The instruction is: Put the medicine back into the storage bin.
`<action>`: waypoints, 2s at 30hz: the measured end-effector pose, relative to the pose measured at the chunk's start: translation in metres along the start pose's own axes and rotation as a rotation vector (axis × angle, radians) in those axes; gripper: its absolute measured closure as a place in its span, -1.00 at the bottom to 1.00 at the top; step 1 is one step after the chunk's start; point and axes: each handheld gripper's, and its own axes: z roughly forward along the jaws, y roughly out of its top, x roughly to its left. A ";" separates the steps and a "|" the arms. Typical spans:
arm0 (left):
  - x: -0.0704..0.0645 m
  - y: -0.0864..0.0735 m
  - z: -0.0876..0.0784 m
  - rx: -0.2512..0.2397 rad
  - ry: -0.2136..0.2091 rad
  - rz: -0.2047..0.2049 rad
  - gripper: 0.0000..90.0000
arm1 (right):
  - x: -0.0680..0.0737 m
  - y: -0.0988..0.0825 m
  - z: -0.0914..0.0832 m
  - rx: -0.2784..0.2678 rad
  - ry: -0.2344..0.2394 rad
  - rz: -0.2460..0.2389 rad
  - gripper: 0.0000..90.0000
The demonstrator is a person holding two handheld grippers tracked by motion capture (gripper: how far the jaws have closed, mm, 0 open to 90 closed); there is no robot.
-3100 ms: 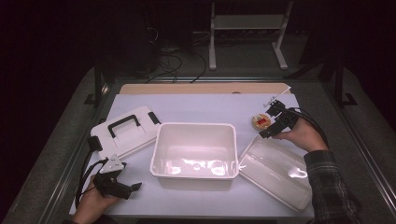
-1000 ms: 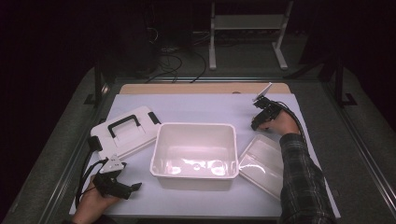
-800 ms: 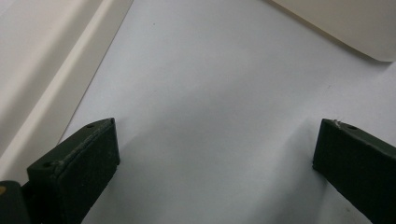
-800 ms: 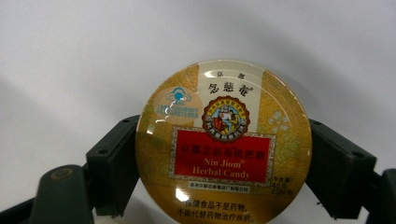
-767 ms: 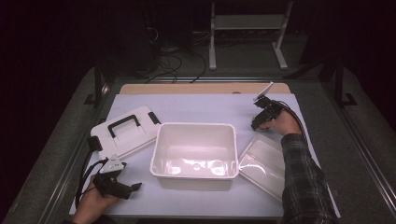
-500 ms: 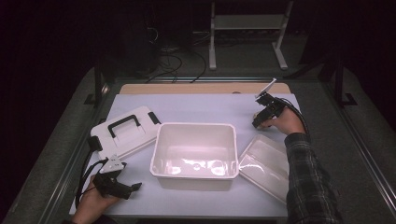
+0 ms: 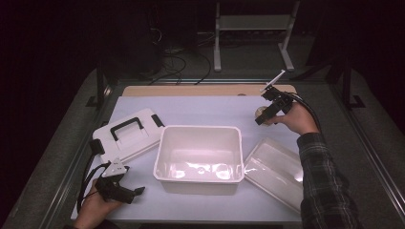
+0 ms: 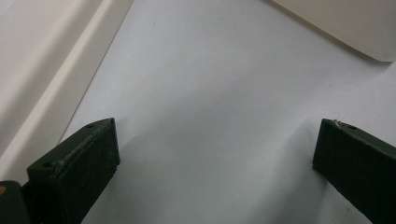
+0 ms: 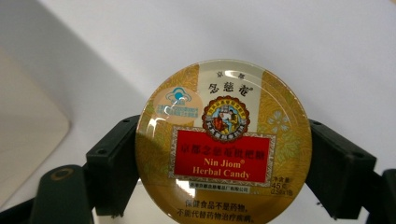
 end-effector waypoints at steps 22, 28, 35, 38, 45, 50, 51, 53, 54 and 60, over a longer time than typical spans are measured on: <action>0.000 0.000 0.000 -0.002 0.001 -0.001 -1.00 | 0.065 0.005 -0.055 -0.069 0.056 -0.218 -0.56; 0.000 0.000 0.000 -0.001 0.001 -0.001 -1.00 | 0.093 0.006 -0.065 -0.077 0.073 -0.312 -0.56; 0.000 0.000 0.000 -0.001 0.001 -0.001 -1.00 | 0.112 0.007 -0.071 -0.096 0.103 -0.378 -0.56; 0.000 0.000 0.000 -0.001 0.000 -0.001 -1.00 | 0.123 0.006 -0.073 -0.100 0.112 -0.413 -0.56; 0.000 0.000 0.000 -0.001 0.001 -0.001 -1.00 | 0.145 0.005 -0.075 -0.106 0.137 -0.494 -0.56; 0.000 0.000 0.000 -0.002 0.001 -0.002 -1.00 | 0.159 0.004 -0.067 -0.090 0.165 -0.537 -0.56; 0.000 0.000 0.000 -0.002 0.001 -0.002 -1.00 | 0.159 0.004 -0.067 -0.090 0.165 -0.537 -0.56; 0.000 0.000 0.000 0.000 0.001 0.001 -1.00 | 0.163 0.003 -0.061 -0.081 0.176 -0.551 -0.56; 0.000 0.000 0.000 -0.001 0.001 -0.001 -1.00 | 0.166 0.002 -0.055 -0.065 0.174 -0.564 -0.56; 0.000 0.000 0.000 -0.001 0.001 -0.001 -1.00 | 0.172 0.000 -0.039 -0.040 0.185 -0.590 -0.56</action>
